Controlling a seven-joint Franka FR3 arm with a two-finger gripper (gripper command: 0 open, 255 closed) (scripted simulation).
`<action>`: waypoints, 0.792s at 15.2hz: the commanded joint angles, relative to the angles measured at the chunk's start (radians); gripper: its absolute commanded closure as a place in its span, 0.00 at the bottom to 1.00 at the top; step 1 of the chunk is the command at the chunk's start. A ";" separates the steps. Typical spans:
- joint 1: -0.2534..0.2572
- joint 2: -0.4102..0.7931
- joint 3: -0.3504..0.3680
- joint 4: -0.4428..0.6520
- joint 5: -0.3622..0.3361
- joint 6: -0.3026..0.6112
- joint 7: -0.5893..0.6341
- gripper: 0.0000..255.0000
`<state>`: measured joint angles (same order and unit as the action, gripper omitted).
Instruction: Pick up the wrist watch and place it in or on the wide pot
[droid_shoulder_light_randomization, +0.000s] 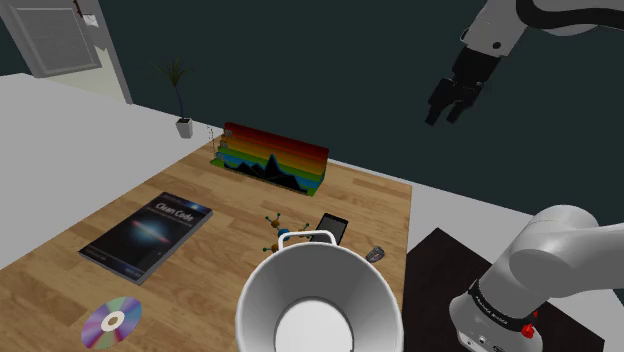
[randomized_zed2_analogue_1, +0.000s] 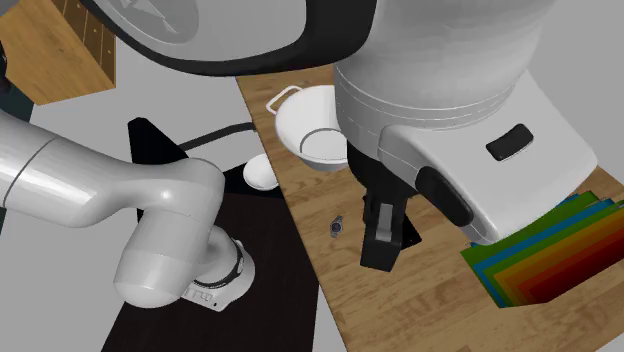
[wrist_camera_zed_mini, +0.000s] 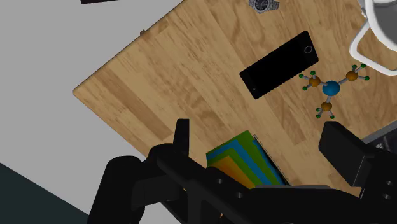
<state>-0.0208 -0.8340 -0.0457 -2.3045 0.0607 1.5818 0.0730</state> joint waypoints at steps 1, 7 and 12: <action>0.000 0.000 0.000 0.000 0.000 0.000 0.000 0.00; 0.023 -0.055 0.080 -0.210 0.023 0.146 0.046 0.00; 0.054 -0.068 0.153 -0.363 0.052 0.277 0.088 0.00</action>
<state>0.0263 -0.8985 0.0916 -2.6316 0.1061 1.8275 0.1519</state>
